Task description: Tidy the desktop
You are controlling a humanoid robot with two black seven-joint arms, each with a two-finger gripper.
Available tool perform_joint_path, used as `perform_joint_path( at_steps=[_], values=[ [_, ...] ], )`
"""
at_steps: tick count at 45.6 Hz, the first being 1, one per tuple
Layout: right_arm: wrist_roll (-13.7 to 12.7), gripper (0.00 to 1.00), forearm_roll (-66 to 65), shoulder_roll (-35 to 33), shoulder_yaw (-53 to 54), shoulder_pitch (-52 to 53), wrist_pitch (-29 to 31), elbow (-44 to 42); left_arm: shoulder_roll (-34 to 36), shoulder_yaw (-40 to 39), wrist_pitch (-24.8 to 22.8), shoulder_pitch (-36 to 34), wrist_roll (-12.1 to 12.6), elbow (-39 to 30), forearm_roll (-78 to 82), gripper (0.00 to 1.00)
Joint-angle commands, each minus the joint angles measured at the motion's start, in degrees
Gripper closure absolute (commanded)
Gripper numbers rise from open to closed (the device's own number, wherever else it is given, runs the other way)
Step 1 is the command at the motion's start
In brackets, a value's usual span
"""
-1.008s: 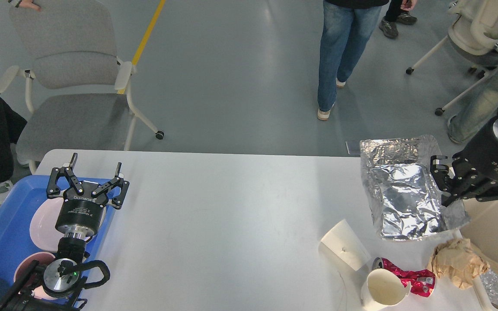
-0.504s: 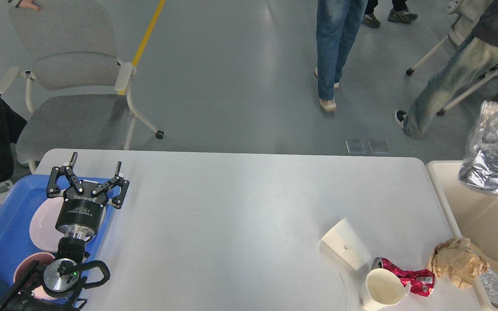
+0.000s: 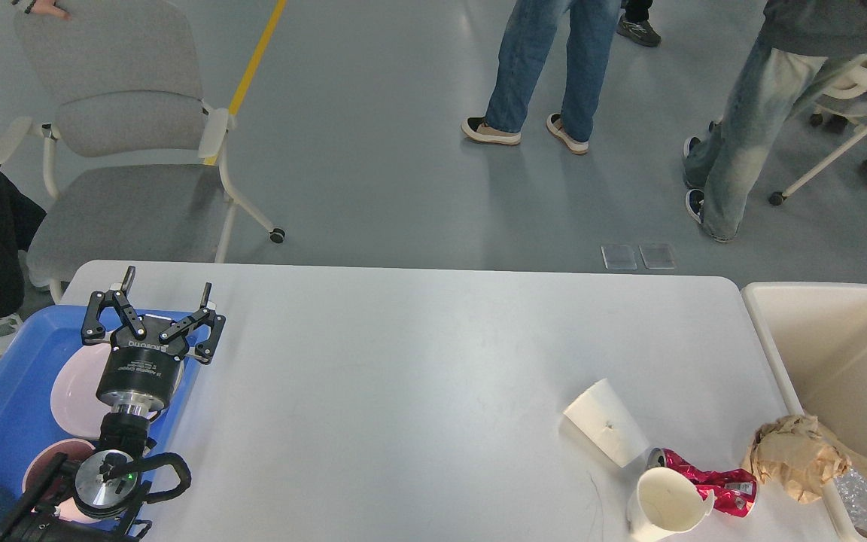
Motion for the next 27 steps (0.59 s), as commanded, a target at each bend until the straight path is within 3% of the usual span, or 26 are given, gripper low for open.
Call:
perform_joint_path(
  at_steps=[1,10,27],
  values=[
    [0.7,1.0,0.2,8.8,3.1,-12.3,-6.2,-11.6,0.0,0.0,0.0,0.0,0.0,0.0,-0.1,0.04],
    [0.7,1.0,-0.2,16.5,2.4,-21.1,-15.1,-15.0,0.0,0.0,0.0,0.0,0.0,0.0,-0.1,0.04],
    [0.6,1.0,0.0,19.2,2.6,-24.8,-16.9,-14.9,0.0,0.0,0.0,0.0,0.0,0.0,-0.1,0.04]
  ],
)
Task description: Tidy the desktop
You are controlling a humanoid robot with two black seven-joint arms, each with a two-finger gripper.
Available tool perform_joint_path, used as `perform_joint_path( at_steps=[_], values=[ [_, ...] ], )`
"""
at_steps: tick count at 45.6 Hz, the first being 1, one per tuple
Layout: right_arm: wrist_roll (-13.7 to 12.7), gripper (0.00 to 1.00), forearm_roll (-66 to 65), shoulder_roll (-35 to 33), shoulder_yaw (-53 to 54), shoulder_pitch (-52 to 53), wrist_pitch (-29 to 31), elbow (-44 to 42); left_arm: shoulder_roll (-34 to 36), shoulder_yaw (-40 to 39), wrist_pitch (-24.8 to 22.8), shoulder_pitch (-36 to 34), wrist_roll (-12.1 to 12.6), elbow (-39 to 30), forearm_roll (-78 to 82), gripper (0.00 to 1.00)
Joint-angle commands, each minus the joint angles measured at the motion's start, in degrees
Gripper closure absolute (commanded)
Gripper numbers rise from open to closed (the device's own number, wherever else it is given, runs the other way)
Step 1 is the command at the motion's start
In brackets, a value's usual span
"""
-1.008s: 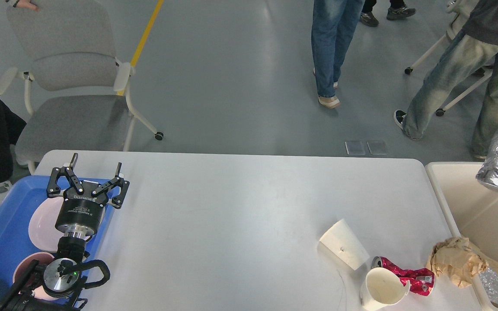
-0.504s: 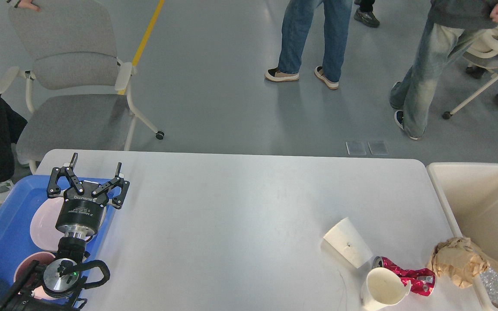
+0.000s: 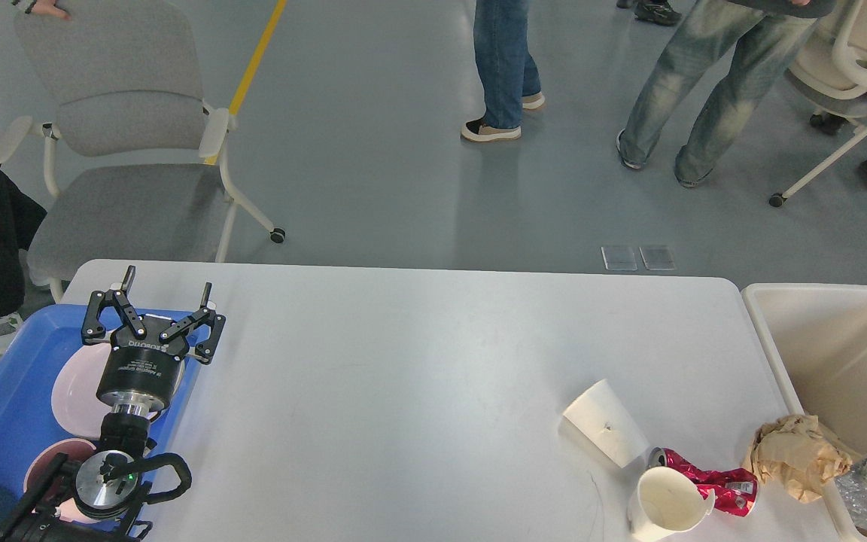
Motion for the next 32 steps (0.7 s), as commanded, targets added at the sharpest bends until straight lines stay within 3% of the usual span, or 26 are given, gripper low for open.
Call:
perform_joint_path(
  at_steps=[1,2,5,6,21,26,32],
  values=[
    [-0.1,1.0,0.0,0.3,0.0,0.0,-0.2,0.1,0.0,0.0,0.0,0.0,0.0,0.0,-0.1,0.04],
    [-0.1,0.86,0.0,0.4,-0.1,0.1,-0.3,0.1,0.0,0.0,0.0,0.0,0.0,0.0,-0.1,0.04],
    [-0.1,0.18,0.0,0.6,-0.1,0.6,-1.3,0.1,0.0,0.0,0.0,0.0,0.0,0.0,0.0,0.04],
    [0.0,0.0,0.0,0.7,-0.1,0.6,-1.9,0.1,0.0,0.0,0.0,0.0,0.0,0.0,0.0,0.04],
    [-0.2,0.0,0.1,1.4,0.1,3.5,-2.3,1.1,0.0,0.0,0.0,0.0,0.0,0.0,0.0,0.04],
    [-0.6,0.0,-0.2,-1.7,0.0,6.8,-1.8,1.9,0.0,0.0,0.0,0.0,0.0,0.0,0.0,0.04],
    [-0.8,0.0,-3.4,-7.2,-1.3,16.0,0.0,10.6,0.0,0.0,0.0,0.0,0.0,0.0,0.0,0.04]
  ],
)
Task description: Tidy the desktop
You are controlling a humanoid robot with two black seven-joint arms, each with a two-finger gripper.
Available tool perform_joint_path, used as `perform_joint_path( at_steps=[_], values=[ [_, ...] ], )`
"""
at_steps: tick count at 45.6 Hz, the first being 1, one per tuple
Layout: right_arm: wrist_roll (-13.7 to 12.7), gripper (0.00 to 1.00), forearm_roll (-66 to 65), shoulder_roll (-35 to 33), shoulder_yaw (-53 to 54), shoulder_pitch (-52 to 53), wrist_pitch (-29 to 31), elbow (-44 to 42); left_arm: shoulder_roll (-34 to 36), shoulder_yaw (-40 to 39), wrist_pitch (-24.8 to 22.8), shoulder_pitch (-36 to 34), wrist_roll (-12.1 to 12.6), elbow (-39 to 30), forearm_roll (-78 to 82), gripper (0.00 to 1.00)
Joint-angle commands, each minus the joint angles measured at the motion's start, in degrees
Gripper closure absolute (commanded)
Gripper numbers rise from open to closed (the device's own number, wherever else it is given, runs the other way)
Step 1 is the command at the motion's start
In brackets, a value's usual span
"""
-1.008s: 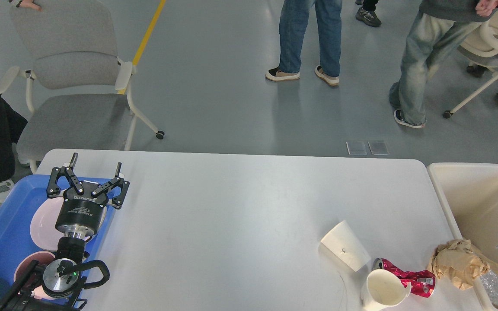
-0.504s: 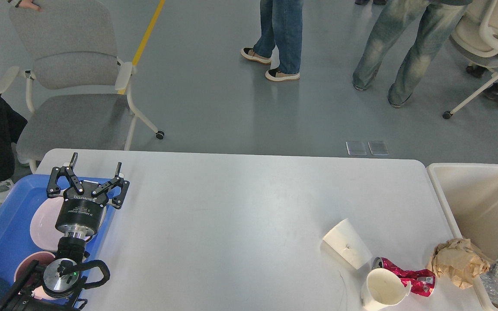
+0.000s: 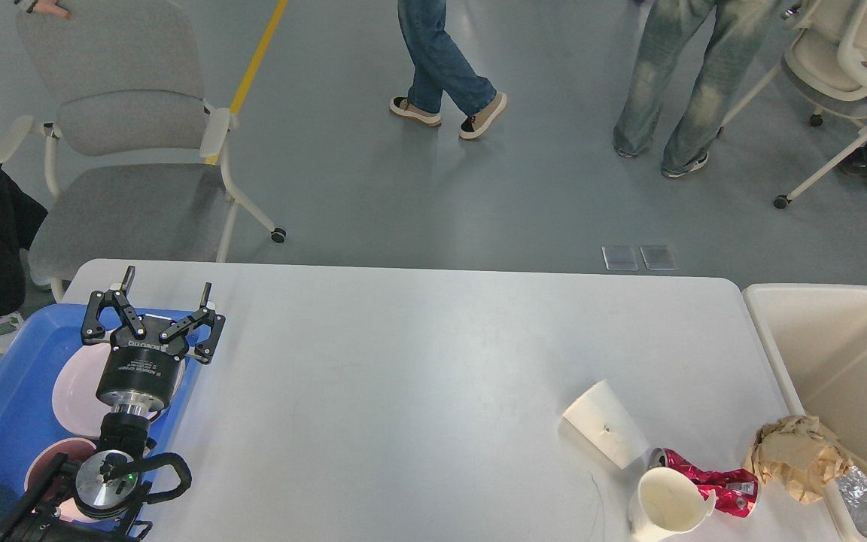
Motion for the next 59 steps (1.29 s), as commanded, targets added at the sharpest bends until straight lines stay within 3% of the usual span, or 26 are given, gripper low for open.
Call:
perform_joint_path(
  at_steps=[1,6,11,20,32,43,53,59],
  values=[
    [-0.1,0.0,-4.3,-5.2,-1.6,9.7,2.4,8.8,0.0,0.0,0.0,0.0,0.0,0.0,0.0,0.04],
    [-0.1,0.0,-13.7,-7.6,-6.0,22.8,10.4,19.5,0.0,0.0,0.0,0.0,0.0,0.0,0.1,0.04],
    [-0.2,0.0,-18.3,-7.7,-11.8,37.3,22.6,29.1,0.0,0.0,0.0,0.0,0.0,0.0,0.1,0.04],
    [-0.2,0.0,-18.2,-1.9,-23.0,61.7,42.2,45.7,0.0,0.0,-0.1,0.0,0.0,0.0,0.1,0.04],
    [-0.2,0.0,-17.2,4.8,-27.5,93.0,54.9,75.0,0.0,0.0,0.0,0.0,0.0,0.0,0.0,0.04],
    [-0.4,0.0,-11.2,3.2,-28.1,103.2,56.4,86.4,0.0,0.0,0.0,0.0,0.0,0.0,0.1,0.04],
    [-0.4,0.0,-11.2,0.9,-29.1,102.7,56.4,86.3,0.0,0.0,0.0,0.0,0.0,0.0,0.1,0.04],
    [-0.4,0.0,-11.6,-1.1,-30.4,99.9,52.3,85.5,0.0,0.0,-0.1,0.0,0.0,0.0,0.0,0.04]
  ],
)
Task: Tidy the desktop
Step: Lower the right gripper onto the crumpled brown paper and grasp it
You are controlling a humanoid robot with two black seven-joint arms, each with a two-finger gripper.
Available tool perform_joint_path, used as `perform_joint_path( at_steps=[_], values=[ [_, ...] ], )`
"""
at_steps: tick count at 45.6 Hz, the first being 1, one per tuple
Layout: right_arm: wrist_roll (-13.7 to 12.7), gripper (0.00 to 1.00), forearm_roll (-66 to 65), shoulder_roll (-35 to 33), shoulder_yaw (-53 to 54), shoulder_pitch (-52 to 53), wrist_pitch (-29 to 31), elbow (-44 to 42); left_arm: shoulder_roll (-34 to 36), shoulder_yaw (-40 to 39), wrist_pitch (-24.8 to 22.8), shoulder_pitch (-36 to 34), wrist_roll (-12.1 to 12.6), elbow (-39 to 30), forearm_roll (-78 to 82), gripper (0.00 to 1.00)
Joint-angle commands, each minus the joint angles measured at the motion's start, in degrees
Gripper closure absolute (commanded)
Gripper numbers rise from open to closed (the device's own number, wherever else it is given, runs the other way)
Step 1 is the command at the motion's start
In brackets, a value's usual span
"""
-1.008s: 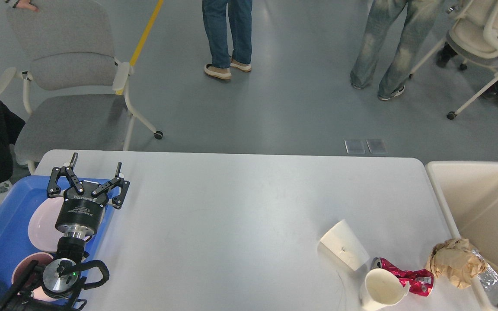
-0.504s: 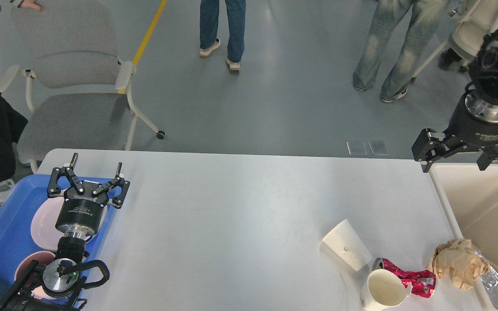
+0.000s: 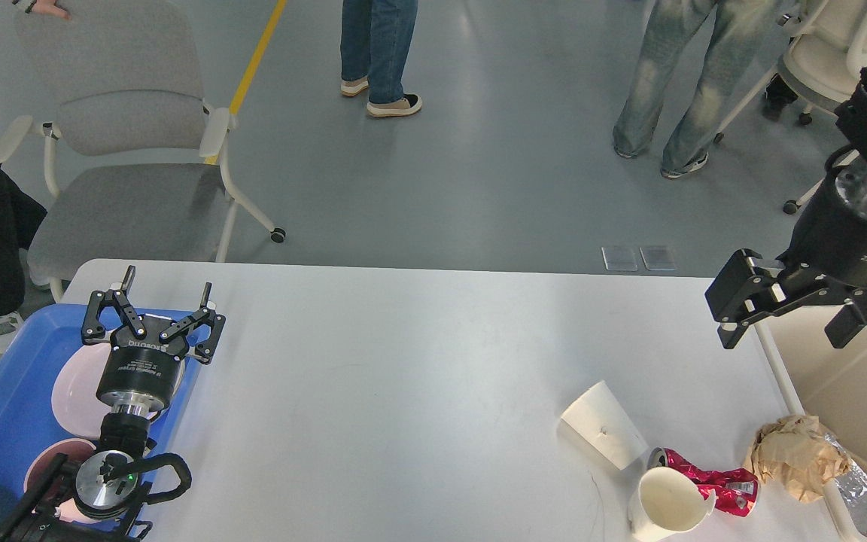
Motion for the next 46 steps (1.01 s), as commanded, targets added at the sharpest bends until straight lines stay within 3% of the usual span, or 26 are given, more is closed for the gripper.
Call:
perform_joint_path(
  at_steps=[1,7,13,17,29,36,41,46],
  values=[
    [-0.1,0.0,-0.7,-2.4,-1.4,-3.3,-4.0,-1.2,0.0,0.0,0.0,0.0,0.0,0.0,0.0,0.04],
    [0.0,0.0,-2.2,-8.5,-4.3,-9.8,-8.7,-6.7,0.0,0.0,0.0,0.0,0.0,0.0,0.0,0.04],
    [0.0,0.0,-2.1,-19.5,-4.6,-19.0,-14.5,-14.0,0.0,0.0,0.0,0.0,0.0,0.0,0.0,0.04],
    [0.0,0.0,-2.2,-21.6,-3.5,-25.2,-17.6,-17.2,0.0,0.0,0.0,0.0,0.0,0.0,-0.1,0.04],
    [0.0,0.0,-2.3,-20.7,9.8,-45.8,-26.2,-22.1,0.0,0.0,0.0,0.0,0.0,0.0,0.0,0.04],
    [0.0,0.0,-2.1,-16.2,15.4,-56.3,-30.5,-28.9,0.0,0.0,0.0,0.0,0.0,0.0,0.0,0.04],
    [0.1,0.0,-1.5,-12.1,16.7,-62.6,-31.0,-36.0,0.0,0.0,0.0,0.0,0.0,0.0,0.0,0.04],
    [0.1,0.0,-1.4,-10.5,18.2,-64.9,-31.1,-37.0,0.0,0.0,-0.1,0.0,0.0,0.0,0.0,0.04]
  ],
)
